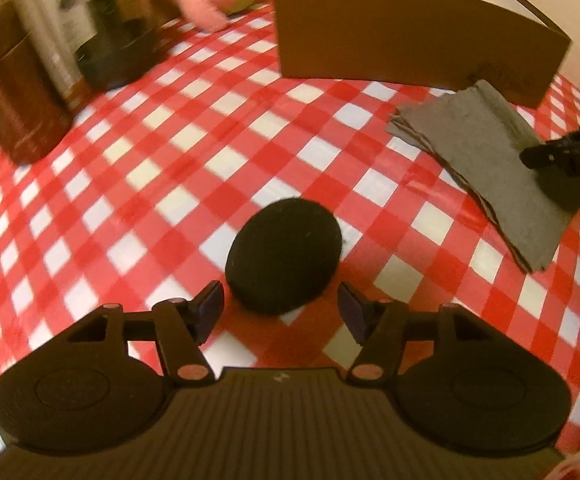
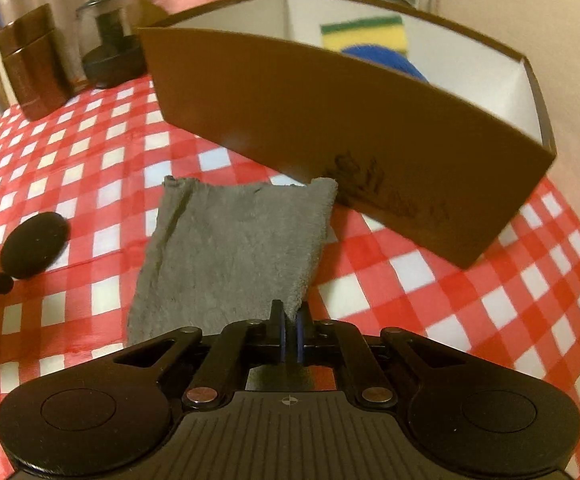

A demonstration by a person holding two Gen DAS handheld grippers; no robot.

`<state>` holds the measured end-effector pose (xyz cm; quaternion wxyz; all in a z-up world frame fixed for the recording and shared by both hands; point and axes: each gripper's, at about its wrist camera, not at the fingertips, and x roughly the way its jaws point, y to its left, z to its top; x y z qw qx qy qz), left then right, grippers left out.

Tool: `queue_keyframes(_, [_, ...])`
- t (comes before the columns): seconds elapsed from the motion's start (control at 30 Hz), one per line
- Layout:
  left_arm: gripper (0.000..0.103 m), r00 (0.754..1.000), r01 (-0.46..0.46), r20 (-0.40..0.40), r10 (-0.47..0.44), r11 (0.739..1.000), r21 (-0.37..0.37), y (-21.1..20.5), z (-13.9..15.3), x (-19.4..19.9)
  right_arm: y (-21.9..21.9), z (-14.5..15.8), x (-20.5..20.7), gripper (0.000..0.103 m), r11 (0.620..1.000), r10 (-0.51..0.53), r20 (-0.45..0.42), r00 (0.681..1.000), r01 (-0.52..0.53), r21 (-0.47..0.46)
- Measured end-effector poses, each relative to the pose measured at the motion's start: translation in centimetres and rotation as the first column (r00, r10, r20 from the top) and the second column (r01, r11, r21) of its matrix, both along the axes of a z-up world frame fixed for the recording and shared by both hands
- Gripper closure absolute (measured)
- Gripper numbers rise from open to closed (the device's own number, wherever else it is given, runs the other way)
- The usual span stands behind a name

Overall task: Organize soft objects
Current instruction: 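Grasp the black round pad with the left gripper while the right gripper holds the grey towel, then lift the grey towel with the right gripper while the left gripper lifts the black pad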

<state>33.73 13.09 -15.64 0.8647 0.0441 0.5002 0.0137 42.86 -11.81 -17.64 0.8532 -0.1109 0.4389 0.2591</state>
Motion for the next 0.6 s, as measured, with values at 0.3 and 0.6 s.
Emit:
queue_keyframes(0.3, [0.038, 0.995, 0.099, 0.005, -0.099, 0.994, -0.041, 1.2, -0.9, 2.5, -0.4, -0.1, 0.1, 0.098, 1.000, -0.016, -0.013, 1.000, 0.016, 0.014])
queue_keyframes(0.6, [0.032, 0.997, 0.074, -0.014, -0.076, 0.995, -0.072, 1.3, -1.9, 3.8, -1.5, -0.1, 0.7, 0.098, 0.994, -0.067, -0.062, 0.996, 0.072, 0.083])
